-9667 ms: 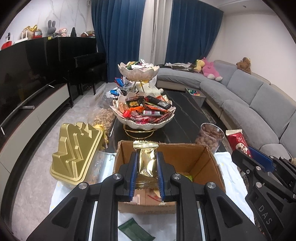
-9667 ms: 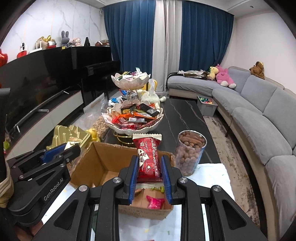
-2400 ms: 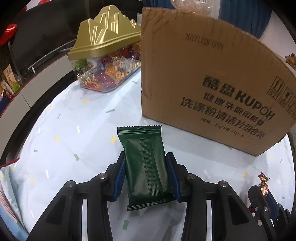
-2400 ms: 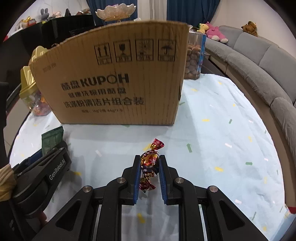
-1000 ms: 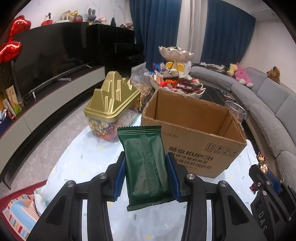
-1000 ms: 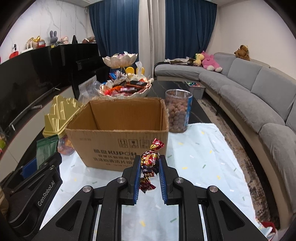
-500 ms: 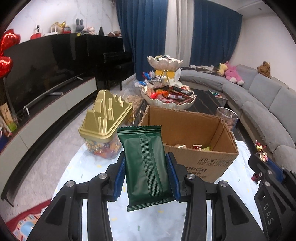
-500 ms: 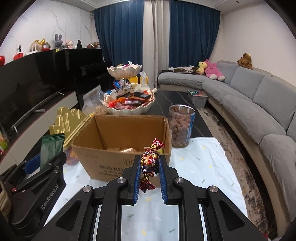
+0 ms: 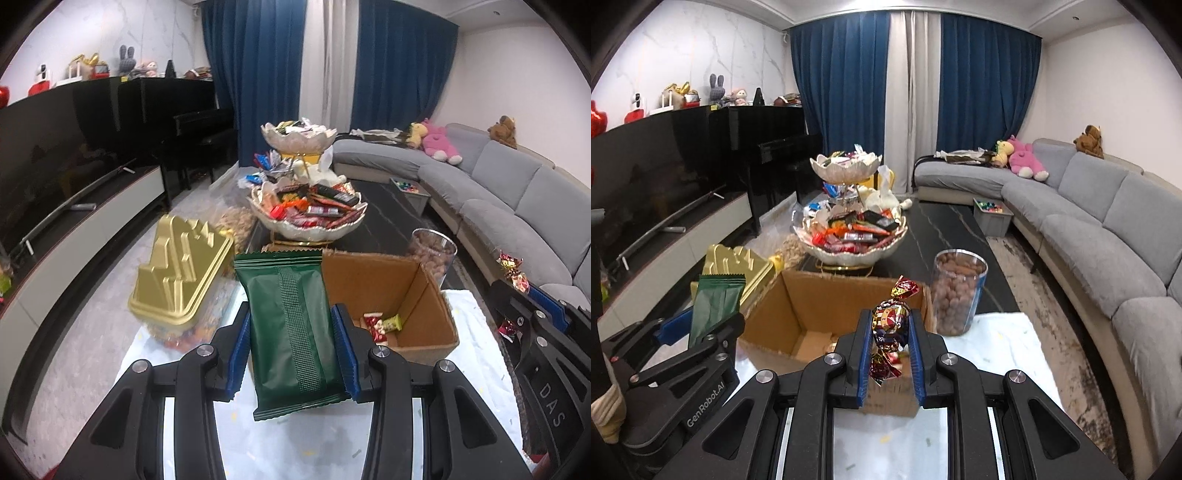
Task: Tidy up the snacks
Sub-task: 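Lift both held snacks and carry them over the cardboard box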
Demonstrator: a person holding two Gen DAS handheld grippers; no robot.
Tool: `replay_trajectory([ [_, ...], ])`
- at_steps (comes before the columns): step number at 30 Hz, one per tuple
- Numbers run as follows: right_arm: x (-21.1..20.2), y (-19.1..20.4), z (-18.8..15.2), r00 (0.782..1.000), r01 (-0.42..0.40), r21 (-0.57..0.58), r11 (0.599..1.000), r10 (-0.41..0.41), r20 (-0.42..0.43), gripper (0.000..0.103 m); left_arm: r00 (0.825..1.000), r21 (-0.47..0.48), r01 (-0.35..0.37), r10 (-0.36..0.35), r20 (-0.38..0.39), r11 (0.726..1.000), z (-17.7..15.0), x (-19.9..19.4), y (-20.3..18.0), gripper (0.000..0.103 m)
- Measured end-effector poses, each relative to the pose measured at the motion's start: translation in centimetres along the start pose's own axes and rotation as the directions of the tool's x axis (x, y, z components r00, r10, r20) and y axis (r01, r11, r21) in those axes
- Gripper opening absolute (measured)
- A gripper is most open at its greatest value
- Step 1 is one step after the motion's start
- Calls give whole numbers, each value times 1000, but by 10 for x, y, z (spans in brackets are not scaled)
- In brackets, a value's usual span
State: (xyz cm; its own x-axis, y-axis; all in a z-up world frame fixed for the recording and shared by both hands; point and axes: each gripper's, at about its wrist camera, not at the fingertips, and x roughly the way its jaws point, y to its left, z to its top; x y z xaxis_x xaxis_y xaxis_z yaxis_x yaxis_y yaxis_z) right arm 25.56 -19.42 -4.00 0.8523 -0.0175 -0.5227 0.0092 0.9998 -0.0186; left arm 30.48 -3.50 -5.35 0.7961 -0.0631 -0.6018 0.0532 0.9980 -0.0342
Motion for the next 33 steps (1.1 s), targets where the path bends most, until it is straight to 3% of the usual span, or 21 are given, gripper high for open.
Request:
replay_trajectory([
  [17, 55, -7, 41, 997, -44, -23, 999, 43, -59, 20, 991, 52, 116, -112, -68, 992, 46, 55, -8, 42],
  [33, 117, -3, 33, 982, -79, -31, 996, 73, -174, 20, 978, 52, 135, -124, -170, 990, 38, 114, -5, 42],
])
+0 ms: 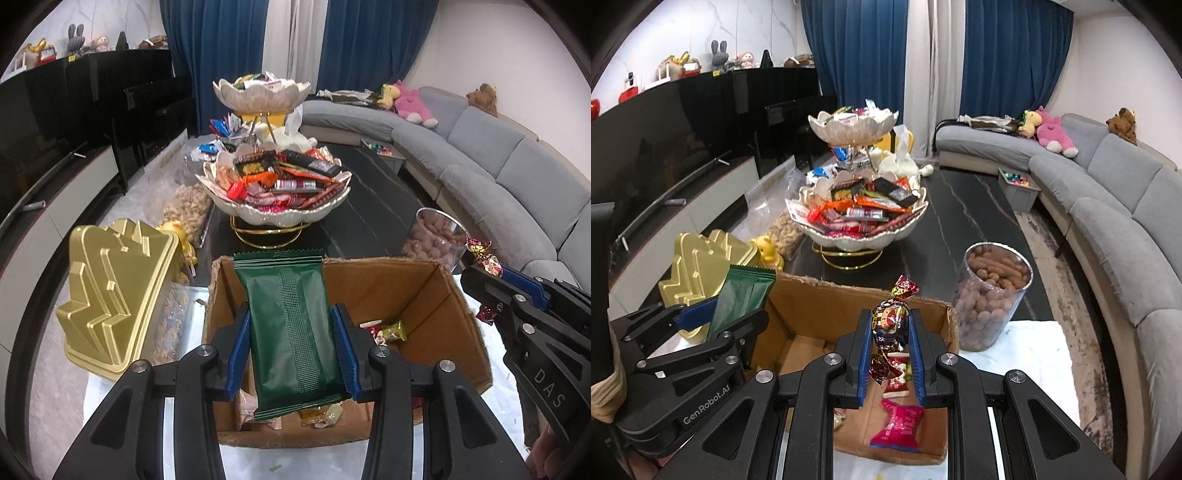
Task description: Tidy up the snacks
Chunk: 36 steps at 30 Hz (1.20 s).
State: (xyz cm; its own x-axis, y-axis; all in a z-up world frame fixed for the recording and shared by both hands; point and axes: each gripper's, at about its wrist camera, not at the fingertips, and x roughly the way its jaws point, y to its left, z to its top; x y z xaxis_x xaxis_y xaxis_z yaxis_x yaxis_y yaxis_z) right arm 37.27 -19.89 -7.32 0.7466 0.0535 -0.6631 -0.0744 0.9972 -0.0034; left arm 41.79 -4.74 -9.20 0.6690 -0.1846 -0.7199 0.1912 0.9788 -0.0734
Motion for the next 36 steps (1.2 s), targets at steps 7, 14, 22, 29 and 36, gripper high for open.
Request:
replay_trajectory([
  [7, 14, -3, 1, 999, -5, 4, 1000, 6, -32, 22, 1000, 3, -2, 2, -20, 1000, 0, 9, 2, 58],
  [14, 6, -8, 2, 1000, 4, 19, 1000, -4, -6, 58, 998, 36, -64, 63, 22, 997, 0, -5, 0, 81],
  [22, -12, -10, 1, 1000, 23, 36, 999, -24, 10, 67, 995, 31, -91, 90, 39, 995, -4, -25, 0, 93],
  [29, -39, -10, 0, 999, 32, 53, 998, -34, 27, 67, 991, 30, -125, 123, 51, 992, -6, -52, -1, 93],
  [36, -72, -6, -4, 997, 45, 41, 998, -48, 63, 71, 988, 26, -132, 129, 84, 991, -9, -83, -3, 93],
])
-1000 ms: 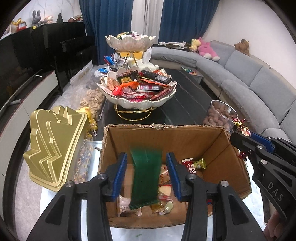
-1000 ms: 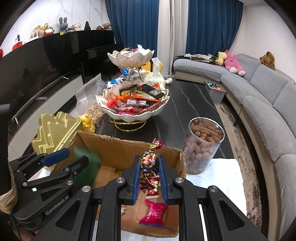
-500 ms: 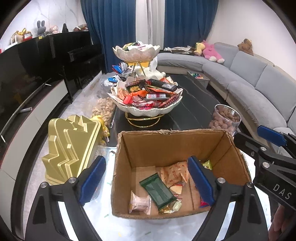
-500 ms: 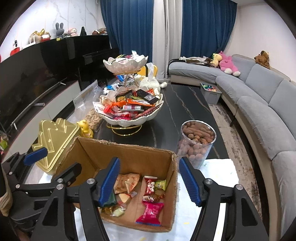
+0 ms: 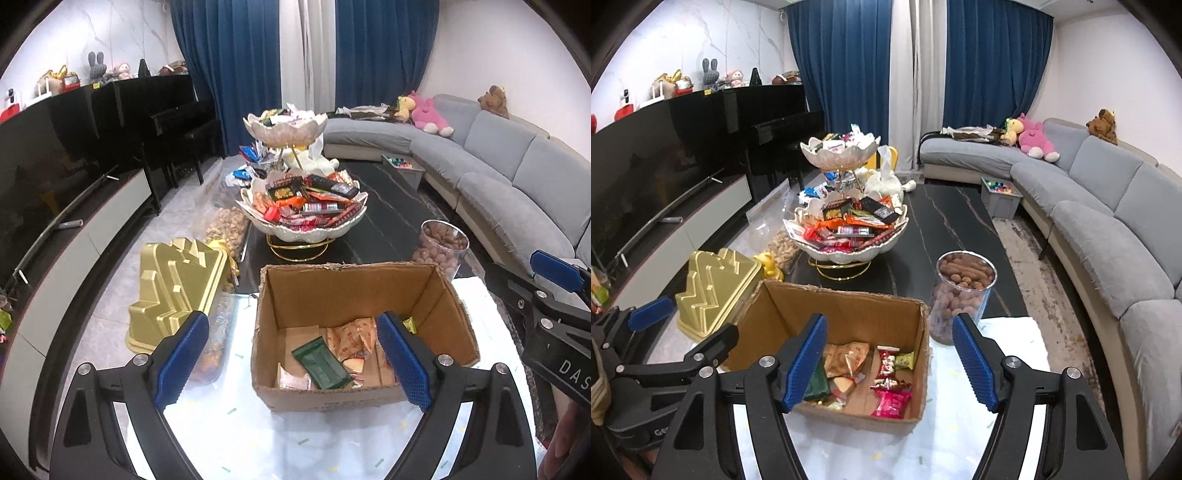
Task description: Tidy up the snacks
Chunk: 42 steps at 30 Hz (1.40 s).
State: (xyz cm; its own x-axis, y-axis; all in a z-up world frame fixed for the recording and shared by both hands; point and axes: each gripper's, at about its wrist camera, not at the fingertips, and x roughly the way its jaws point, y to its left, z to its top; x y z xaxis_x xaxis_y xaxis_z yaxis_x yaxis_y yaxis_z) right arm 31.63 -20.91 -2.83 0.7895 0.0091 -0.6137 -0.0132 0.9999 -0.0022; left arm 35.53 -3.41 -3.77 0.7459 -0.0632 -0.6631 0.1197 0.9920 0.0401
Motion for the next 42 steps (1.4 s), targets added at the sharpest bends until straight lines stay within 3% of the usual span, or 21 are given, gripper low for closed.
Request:
replay_trajectory([
  [17, -69, 5, -40, 999, 14, -20, 1000, -13, 29, 71, 1000, -22, -12, 12, 11, 1000, -42, -69, -1, 93],
  [21, -87, 7, -52, 999, 29, -34, 999, -28, 33, 71, 1000, -21, -13, 13, 20, 1000, -52, -82, -1, 98],
  [42, -152, 6, -124, 997, 74, -10, 997, -74, -8, 71, 999, -20, -44, 44, 16, 999, -127, -147, -5, 99],
])
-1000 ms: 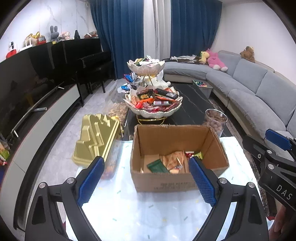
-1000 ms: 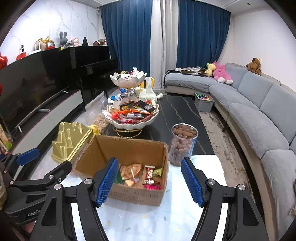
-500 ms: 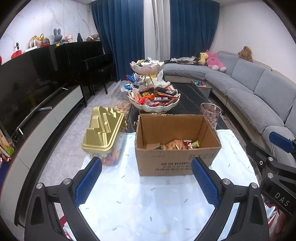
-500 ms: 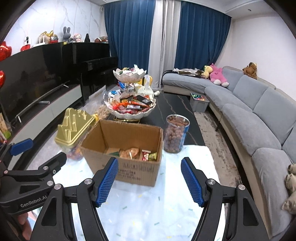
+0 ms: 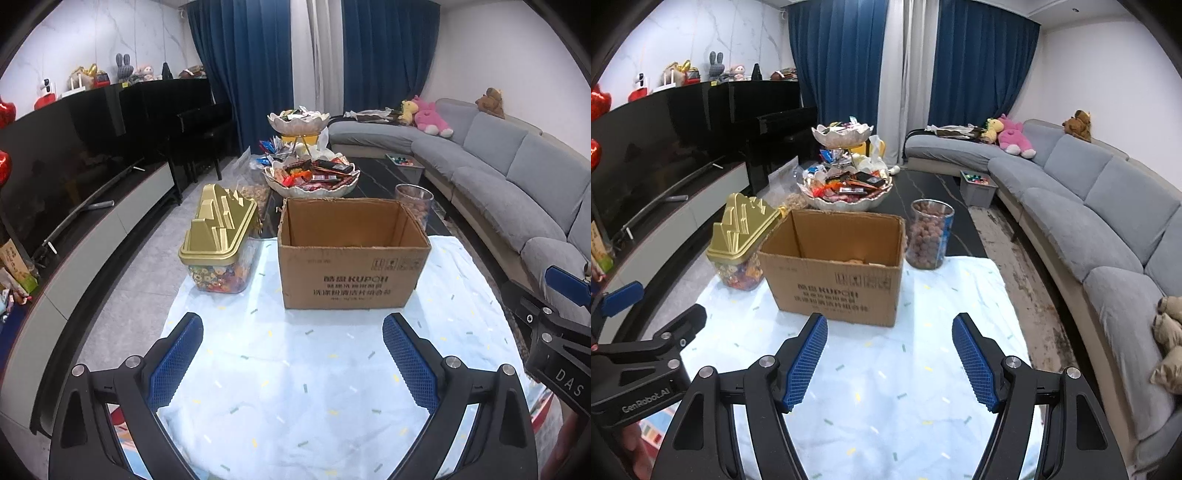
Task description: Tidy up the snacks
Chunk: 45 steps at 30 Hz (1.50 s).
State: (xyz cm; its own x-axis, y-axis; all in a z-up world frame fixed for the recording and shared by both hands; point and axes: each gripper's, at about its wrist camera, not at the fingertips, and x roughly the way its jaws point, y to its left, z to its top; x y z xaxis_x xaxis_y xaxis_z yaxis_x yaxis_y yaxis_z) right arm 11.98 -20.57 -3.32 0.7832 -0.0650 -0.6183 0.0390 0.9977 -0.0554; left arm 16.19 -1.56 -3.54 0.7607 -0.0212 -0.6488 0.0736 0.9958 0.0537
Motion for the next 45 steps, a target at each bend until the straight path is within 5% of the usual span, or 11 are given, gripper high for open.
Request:
replay_trajectory([
  [34, -83, -17, -64, 998, -2, 44, 999, 4, -65, 71, 997, -38, 19, -22, -71, 999, -71, -69, -8, 102],
  [38, -90, -15, -66, 999, 5, 40, 999, -3, -44, 86, 998, -44, 20, -22, -65, 999, -73, -74, -6, 103],
  [45, -93, -16, -66, 999, 9, 45, 999, -8, -36, 86, 999, -54, 14, -16, -42, 998, -74, -81, -4, 103],
])
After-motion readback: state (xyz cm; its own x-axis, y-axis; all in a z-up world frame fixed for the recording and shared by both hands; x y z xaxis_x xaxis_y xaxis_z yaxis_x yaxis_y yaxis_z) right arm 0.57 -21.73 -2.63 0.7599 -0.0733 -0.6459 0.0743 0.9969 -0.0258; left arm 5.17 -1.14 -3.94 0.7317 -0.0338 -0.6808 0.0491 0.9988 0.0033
